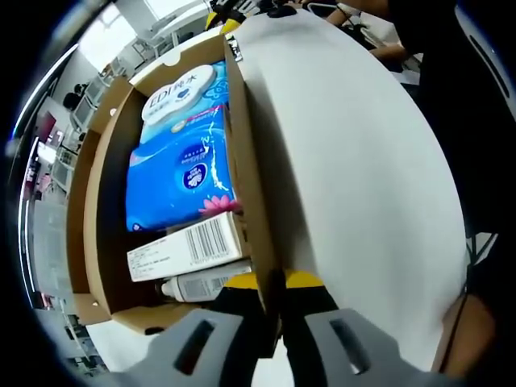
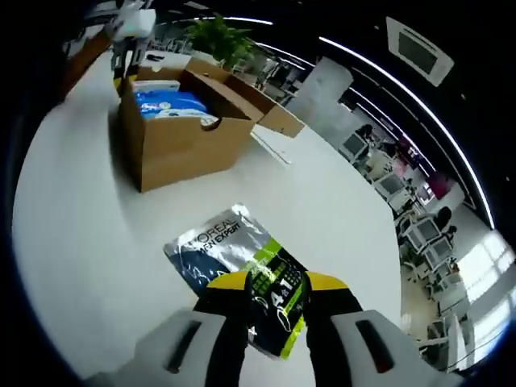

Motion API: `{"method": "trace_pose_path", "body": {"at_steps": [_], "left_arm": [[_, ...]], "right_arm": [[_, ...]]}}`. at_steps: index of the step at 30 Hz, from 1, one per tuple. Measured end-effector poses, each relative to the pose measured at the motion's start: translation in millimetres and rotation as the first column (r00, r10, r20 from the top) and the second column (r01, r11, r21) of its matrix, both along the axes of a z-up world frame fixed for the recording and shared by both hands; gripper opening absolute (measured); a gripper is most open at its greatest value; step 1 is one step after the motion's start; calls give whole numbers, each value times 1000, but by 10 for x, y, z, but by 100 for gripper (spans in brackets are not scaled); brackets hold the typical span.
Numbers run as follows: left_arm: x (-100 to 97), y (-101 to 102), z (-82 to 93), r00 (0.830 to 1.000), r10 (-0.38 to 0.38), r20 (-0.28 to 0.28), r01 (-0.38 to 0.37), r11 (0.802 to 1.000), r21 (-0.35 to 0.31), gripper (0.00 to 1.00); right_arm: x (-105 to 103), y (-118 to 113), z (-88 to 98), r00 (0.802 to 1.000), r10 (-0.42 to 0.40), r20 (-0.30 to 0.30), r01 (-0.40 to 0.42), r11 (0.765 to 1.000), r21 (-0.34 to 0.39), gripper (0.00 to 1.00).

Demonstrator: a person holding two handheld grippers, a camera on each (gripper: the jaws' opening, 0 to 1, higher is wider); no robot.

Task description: Operate the shoe box by opening the lid, removing the specified soft item, and placing it in the target area until the item is outside and the box remains undamaged.

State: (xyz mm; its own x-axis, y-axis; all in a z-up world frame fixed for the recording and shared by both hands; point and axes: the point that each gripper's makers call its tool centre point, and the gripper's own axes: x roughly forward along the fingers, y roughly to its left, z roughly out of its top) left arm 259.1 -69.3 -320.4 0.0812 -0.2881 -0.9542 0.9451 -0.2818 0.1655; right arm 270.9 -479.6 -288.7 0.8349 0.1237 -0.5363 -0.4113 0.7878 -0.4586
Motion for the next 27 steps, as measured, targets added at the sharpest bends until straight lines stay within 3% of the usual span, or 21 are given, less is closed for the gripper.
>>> {"method": "trace_pose_path", "body": {"at_steps": [3, 5, 9, 14, 16, 20, 22, 27], "left_arm": [[-1, 1, 0, 1000, 2, 1, -2, 1000, 1, 5], [-1, 2, -1, 1000, 0, 2, 0, 1000, 2, 5], [-1, 5, -4, 1000, -1, 5, 1, 1000, 7, 5], [2, 4, -5, 1000, 0, 5, 0, 1000, 7, 5], [4, 1, -4, 1000, -1, 5, 1, 1000, 7, 5], [6, -1, -4, 1000, -1, 5, 1, 1000, 8, 5], [8, -2, -5, 1000, -1, 6, 1, 1000, 10, 5], [9, -4, -4, 1000, -1, 7, 0, 1000, 12, 5]], "right_arm": [[126, 43, -34, 999, -49, 12, 47, 990, 130, 24], [158, 35, -73, 997, -71, 4, 70, 986, 154, 23], [227, 32, -260, 987, -152, -52, 160, 946, 280, 23], [229, 41, -489, 976, -181, -119, 210, 924, 319, 23], [249, 58, -478, 973, -200, -116, 230, 898, 376, 22], [232, 33, -496, 967, -213, -141, 253, 880, 403, 23], [230, 37, -493, 965, -219, -147, 262, 859, 439, 23], [231, 35, -496, 967, -217, -134, 254, 859, 445, 23]]}}
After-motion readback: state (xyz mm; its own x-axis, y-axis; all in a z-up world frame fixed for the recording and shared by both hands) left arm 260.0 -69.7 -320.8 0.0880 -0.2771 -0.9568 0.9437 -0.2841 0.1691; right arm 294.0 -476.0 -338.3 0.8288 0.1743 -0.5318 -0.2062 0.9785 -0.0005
